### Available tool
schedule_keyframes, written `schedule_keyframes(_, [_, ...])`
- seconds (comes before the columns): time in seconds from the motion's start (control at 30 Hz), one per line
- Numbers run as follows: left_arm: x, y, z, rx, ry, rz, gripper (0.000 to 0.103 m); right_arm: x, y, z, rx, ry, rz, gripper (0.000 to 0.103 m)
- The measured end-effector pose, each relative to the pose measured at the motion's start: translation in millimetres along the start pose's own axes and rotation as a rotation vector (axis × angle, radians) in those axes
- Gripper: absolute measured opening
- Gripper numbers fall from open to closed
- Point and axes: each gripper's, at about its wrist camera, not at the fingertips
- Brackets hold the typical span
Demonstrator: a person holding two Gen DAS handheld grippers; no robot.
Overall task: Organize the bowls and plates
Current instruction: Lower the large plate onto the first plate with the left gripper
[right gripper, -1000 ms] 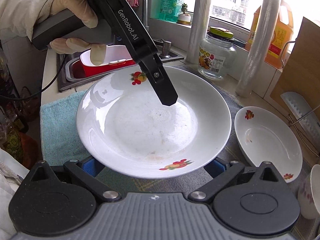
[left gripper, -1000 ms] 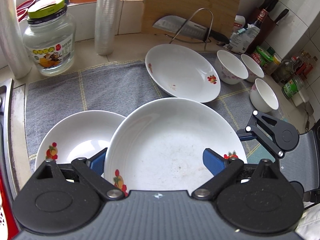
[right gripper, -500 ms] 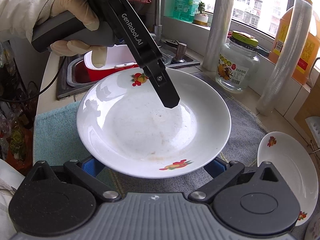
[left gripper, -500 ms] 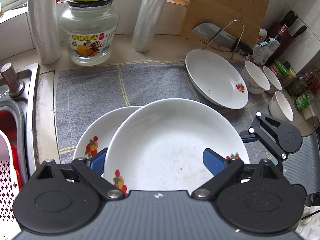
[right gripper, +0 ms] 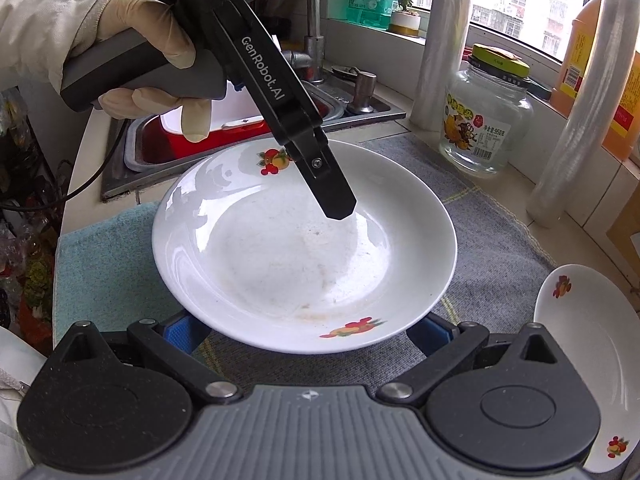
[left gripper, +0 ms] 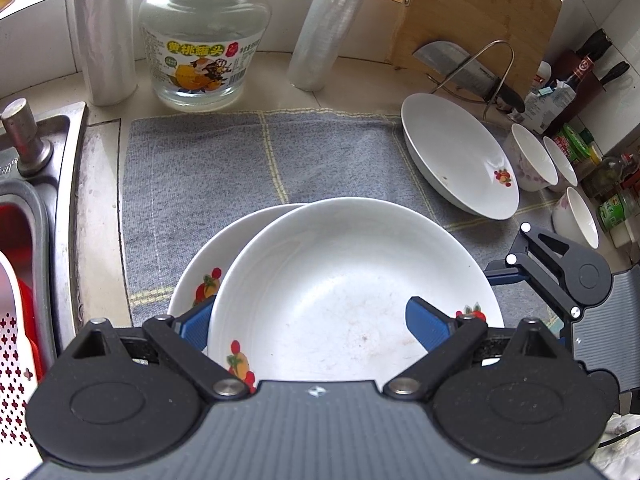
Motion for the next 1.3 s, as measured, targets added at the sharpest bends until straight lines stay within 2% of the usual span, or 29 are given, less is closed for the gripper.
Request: schedule_keyframes(1.3, [-2.4,-6.4,-12.6,0.138,-0.088,-0.080,0.096,1.2,-0.3,-0.7,-0.003,0.006,0.002,0.103])
Point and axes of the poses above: each gripper's, at about its wrist camera, not at the fingertips, and z roughly against the way its jaws point, x to its left, y to its underside, and after that the axes turned 3 degrees about -y, right-handed
